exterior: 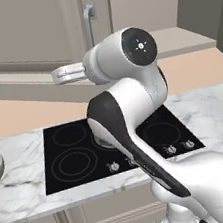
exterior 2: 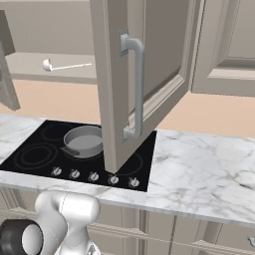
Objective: Open the cabinet and move the ladle to the pot. Then close the cabinet.
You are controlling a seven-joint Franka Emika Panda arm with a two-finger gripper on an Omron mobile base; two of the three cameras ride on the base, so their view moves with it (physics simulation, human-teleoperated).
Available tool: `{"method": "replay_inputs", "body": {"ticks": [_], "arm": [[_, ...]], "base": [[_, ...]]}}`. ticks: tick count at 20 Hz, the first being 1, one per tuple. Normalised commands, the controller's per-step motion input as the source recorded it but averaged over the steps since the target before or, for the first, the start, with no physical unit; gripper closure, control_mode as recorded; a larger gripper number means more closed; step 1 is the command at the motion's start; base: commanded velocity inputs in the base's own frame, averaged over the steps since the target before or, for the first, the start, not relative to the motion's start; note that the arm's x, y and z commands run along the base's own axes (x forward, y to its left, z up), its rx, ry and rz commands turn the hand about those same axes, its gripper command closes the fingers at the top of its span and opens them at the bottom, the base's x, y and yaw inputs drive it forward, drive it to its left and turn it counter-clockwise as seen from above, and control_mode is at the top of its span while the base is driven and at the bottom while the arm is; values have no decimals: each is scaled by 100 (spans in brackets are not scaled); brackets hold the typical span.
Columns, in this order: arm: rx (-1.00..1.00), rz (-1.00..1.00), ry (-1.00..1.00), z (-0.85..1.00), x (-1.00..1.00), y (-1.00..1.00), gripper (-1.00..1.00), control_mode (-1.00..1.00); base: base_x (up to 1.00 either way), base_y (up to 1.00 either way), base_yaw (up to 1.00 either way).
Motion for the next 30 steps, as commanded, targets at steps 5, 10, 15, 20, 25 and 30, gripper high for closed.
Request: {"method": "replay_inputs", "body": {"ticks": [5,10,15,20,25,30], "arm": [[-1,2,6,3,-82,100,100,-100],[-1,0,15,0,-12,76,-100,-100],[0,0,17,1,-28,-3,-100,-100],[1,0,1,3,-100,-72,-100,-100],[0,0,-11,3,-100,-91,-100,-100],[2,-1,-4,13,-53,-97,-100,-100]], "base": [[0,0,0],[0,0,0],[0,0,0],[0,0,0],[0,0,0],[0,0,0]]}}
